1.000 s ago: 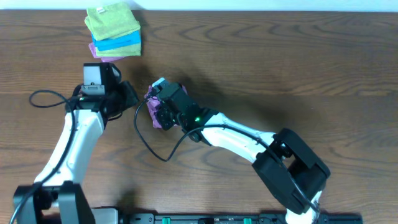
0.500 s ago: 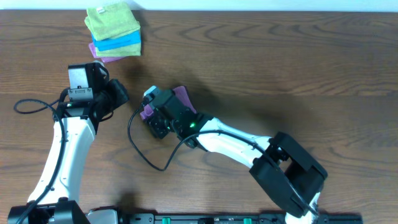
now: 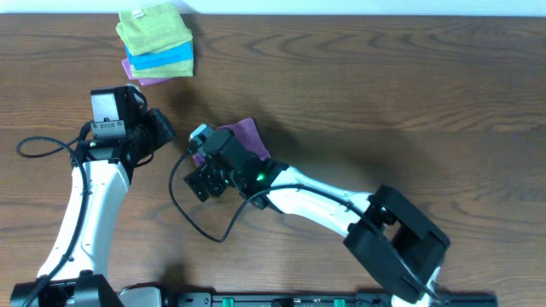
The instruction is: Fold the cloth
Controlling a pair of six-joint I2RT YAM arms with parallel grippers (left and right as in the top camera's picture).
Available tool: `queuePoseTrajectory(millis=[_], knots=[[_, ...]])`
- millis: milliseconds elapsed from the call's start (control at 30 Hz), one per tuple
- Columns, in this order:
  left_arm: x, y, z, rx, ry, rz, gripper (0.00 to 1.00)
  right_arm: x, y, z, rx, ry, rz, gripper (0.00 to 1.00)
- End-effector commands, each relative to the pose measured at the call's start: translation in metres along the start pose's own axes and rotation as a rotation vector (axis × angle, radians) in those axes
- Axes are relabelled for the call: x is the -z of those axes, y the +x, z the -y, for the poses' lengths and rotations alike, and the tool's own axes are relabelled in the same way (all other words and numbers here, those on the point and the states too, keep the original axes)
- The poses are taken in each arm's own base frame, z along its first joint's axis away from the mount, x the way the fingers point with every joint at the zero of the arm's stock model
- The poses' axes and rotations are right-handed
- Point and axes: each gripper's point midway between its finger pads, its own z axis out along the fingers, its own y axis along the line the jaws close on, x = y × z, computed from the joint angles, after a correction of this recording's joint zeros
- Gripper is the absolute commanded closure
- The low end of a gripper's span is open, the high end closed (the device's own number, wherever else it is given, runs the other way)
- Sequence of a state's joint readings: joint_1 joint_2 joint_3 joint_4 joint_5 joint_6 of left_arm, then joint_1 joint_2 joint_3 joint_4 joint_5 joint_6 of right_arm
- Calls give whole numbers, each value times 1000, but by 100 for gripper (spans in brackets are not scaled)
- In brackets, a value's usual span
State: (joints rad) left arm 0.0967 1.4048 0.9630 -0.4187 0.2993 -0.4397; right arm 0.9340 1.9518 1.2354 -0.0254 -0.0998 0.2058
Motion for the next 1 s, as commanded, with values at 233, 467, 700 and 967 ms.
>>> queuePoseTrajectory(millis=[233,467,700,967], knots=[[19,-12,5,-1,40,41,50,55,-52,42,-122,149,125,1],[22,2,10,24,99,-37,4,104,-42,81,-326,199,55,1],[24,18,15,77,131,-112,5,161,-18,110,-318,273,-29,1],[18,49,7,141,129,-218,5,218,40,125,-360,333,-3,1]])
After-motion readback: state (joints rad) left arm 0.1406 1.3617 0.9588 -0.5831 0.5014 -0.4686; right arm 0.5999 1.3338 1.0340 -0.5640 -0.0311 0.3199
